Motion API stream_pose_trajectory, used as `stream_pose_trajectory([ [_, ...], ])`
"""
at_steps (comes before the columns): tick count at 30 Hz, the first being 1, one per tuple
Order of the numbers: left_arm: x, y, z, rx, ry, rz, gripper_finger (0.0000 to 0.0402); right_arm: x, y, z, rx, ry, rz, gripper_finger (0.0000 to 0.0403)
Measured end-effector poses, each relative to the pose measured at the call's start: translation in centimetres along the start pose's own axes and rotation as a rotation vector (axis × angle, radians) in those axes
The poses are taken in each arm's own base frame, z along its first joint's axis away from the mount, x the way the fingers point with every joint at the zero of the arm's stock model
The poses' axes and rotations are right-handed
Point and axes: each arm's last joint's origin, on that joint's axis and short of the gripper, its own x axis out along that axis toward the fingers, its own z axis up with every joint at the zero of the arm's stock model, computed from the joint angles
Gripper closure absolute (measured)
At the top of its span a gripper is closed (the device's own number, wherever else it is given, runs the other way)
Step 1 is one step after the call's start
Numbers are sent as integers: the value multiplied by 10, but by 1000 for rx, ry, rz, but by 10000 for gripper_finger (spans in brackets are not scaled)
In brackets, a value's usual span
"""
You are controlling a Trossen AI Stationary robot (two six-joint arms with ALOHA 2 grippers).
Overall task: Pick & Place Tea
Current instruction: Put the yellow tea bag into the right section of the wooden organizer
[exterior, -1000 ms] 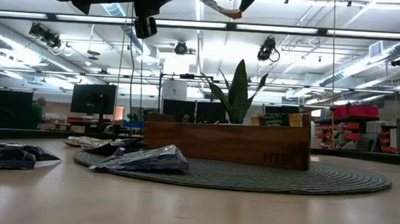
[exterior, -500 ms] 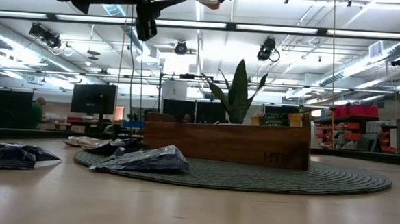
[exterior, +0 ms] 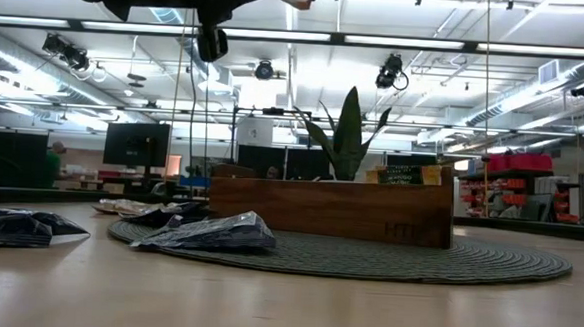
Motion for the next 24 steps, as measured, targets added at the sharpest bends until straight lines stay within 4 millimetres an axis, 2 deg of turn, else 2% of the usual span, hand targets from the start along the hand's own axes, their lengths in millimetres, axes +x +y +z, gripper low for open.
stream_pose_trajectory([
  [3,0,1,0,19,5,5,373,0,0,0,4,0,3,403],
  [5,0,1,-1,27,7,5,393,0,1,-1,-7,9,9,403],
  [11,0,-1,-2,31,54,-37,398,-3,1,0,-116,118,31,392],
  [20,-2,8,-16,-44,269,-30,400,-32,-3,26,-373,306,180,320],
  [24,-4,12,-23,-11,362,-24,400,-40,-4,37,-472,360,264,292],
])
